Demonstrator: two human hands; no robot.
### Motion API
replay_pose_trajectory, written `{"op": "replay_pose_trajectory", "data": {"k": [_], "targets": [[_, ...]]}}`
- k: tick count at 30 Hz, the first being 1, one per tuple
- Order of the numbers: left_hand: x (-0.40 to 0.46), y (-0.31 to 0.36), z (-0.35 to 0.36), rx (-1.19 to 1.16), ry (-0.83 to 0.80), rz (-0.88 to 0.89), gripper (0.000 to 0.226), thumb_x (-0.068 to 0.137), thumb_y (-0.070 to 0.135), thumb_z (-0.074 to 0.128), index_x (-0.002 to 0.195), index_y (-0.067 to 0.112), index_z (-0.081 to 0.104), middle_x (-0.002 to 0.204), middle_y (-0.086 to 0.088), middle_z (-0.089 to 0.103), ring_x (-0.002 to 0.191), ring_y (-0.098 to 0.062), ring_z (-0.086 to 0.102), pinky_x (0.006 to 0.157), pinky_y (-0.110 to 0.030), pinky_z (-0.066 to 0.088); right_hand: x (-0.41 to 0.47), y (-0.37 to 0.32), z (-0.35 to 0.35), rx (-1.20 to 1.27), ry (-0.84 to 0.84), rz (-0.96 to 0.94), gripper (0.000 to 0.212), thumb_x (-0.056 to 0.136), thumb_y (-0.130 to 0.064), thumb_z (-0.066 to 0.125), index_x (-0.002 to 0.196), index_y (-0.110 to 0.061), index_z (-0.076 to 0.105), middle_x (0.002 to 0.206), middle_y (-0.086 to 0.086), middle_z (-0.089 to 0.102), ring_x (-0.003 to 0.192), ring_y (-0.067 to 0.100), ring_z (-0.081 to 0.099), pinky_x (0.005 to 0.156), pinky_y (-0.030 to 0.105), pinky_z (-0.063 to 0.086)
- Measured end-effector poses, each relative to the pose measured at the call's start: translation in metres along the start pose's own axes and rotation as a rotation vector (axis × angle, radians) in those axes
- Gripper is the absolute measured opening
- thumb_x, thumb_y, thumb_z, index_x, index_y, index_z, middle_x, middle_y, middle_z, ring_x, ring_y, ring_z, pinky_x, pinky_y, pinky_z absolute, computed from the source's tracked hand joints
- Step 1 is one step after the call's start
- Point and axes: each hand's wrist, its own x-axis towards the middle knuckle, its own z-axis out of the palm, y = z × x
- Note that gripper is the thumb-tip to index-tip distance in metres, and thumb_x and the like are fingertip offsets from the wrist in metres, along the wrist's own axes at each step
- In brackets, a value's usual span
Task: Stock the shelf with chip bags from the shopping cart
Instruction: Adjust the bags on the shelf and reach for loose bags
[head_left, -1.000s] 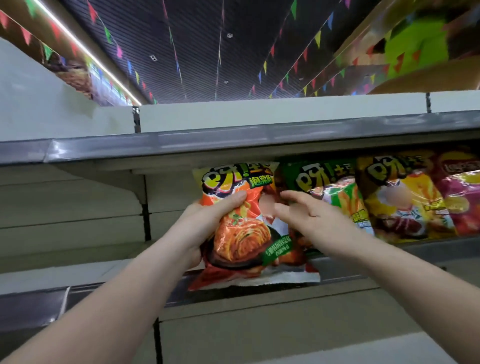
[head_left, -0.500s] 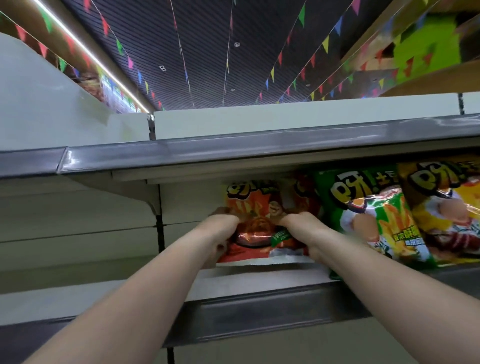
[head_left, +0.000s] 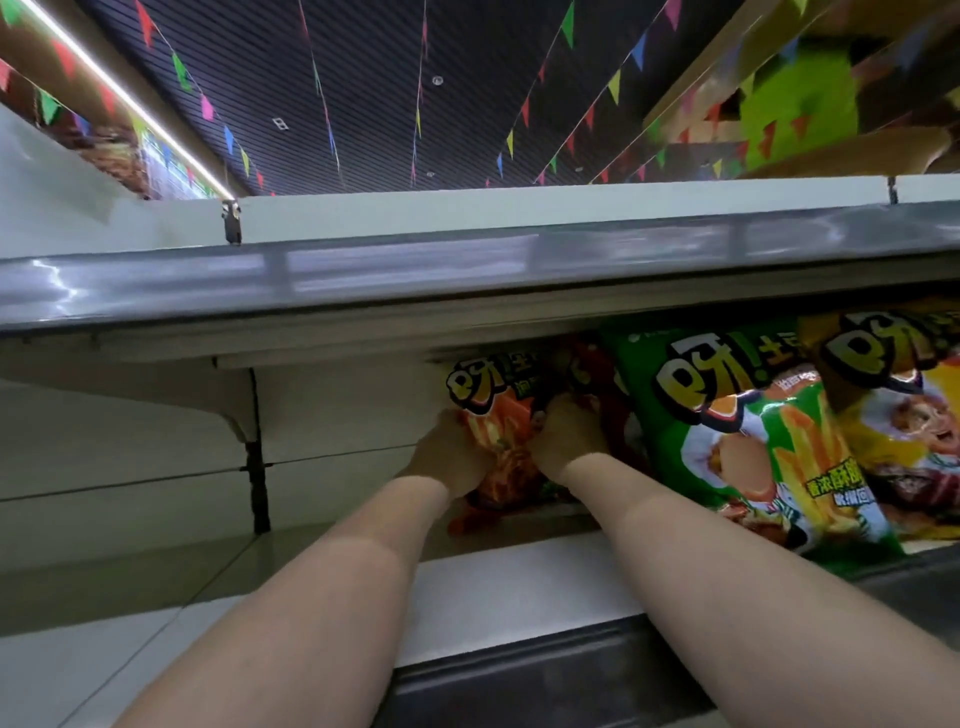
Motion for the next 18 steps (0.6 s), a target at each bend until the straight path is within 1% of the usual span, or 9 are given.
{"op": "replay_pose_trajectory", "data": {"k": [3,4,7,9,11,13,15,17,18], "targets": [[0.004,-0.007,0.001,0.011,0.009,-0.080,0.067,0.092,0.026,0.061,0.143,0.002,0.025,0.138,-0.017,0.047,0.121,-0.032,0.051,0.098,-0.039,0.046,0.003,0.006,0.001,-0.028,0.006,-0.034,0.042,0.094,-0.009,0.047,0.134,0.000,0.039,0.132,0.020,0.050,0.120,0.034,0.049,0.092,0.034,0.043],[0.004,-0.008,0.002,0.046,0.018,-0.093,0.067,0.092,0.029,0.060,0.142,0.001,0.026,0.137,-0.017,0.048,0.121,-0.032,0.052,0.097,-0.037,0.046,0.003,0.007,0.001,-0.036,0.009,-0.039,0.042,0.094,-0.009,0.048,0.134,0.000,0.040,0.131,0.020,0.051,0.120,0.034,0.050,0.092,0.033,0.044],[0.000,-0.007,0.002,0.181,0.040,-0.009,0.038,0.097,0.029,0.051,0.123,0.002,0.052,0.122,-0.016,0.061,0.107,-0.030,0.060,0.084,-0.032,0.047,0.000,0.007,0.001,-0.068,0.022,-0.043,0.040,0.095,-0.011,0.047,0.134,-0.001,0.040,0.130,0.019,0.052,0.118,0.034,0.051,0.090,0.033,0.044],[-0.005,-0.004,0.001,0.247,0.029,0.070,0.027,0.099,0.022,0.047,0.113,0.002,0.059,0.117,-0.014,0.063,0.104,-0.028,0.061,0.084,-0.028,0.045,-0.002,0.007,0.001,-0.094,0.031,-0.051,0.039,0.096,-0.012,0.046,0.133,-0.001,0.041,0.130,0.019,0.052,0.118,0.034,0.051,0.089,0.033,0.045],[-0.009,-0.004,-0.001,0.233,0.028,0.093,0.025,0.099,0.019,0.047,0.113,0.003,0.059,0.118,-0.013,0.062,0.108,-0.027,0.058,0.085,-0.027,0.042,-0.004,0.007,-0.001,-0.116,0.021,-0.058,0.039,0.095,-0.010,0.045,0.133,-0.002,0.041,0.132,0.019,0.051,0.119,0.033,0.050,0.091,0.033,0.044],[-0.012,-0.003,-0.002,0.222,0.056,0.108,0.022,0.098,0.019,0.048,0.108,0.005,0.061,0.115,-0.012,0.062,0.104,-0.026,0.057,0.081,-0.026,0.039,-0.006,0.008,-0.001,-0.130,0.006,-0.064,0.041,0.094,-0.008,0.045,0.135,-0.003,0.039,0.133,0.018,0.050,0.121,0.033,0.049,0.092,0.032,0.044],[-0.009,-0.003,-0.002,0.202,0.095,0.102,0.017,0.098,0.021,0.048,0.094,0.009,0.060,0.100,-0.006,0.062,0.091,-0.021,0.053,0.077,-0.024,0.037,-0.010,0.007,-0.003,-0.130,-0.006,-0.075,0.044,0.093,-0.006,0.047,0.136,-0.004,0.037,0.134,0.018,0.049,0.122,0.033,0.048,0.092,0.032,0.043],[-0.009,0.000,-0.001,0.177,0.152,0.094,0.021,0.097,0.020,0.046,0.080,0.013,0.054,0.081,0.002,0.054,0.084,-0.018,0.049,0.073,-0.024,0.036,-0.014,0.003,-0.004,-0.116,-0.015,-0.096,0.049,0.092,-0.005,0.049,0.138,-0.006,0.035,0.136,0.017,0.046,0.123,0.033,0.046,0.094,0.033,0.043],[-0.008,0.003,-0.003,0.178,0.174,0.099,0.021,0.097,0.019,0.045,0.079,0.012,0.054,0.080,0.001,0.054,0.083,-0.017,0.049,0.072,-0.024,0.037,-0.015,0.000,-0.005,-0.105,-0.014,-0.106,0.051,0.091,-0.006,0.050,0.139,-0.007,0.034,0.138,0.016,0.044,0.125,0.032,0.045,0.095,0.033,0.042]]}}
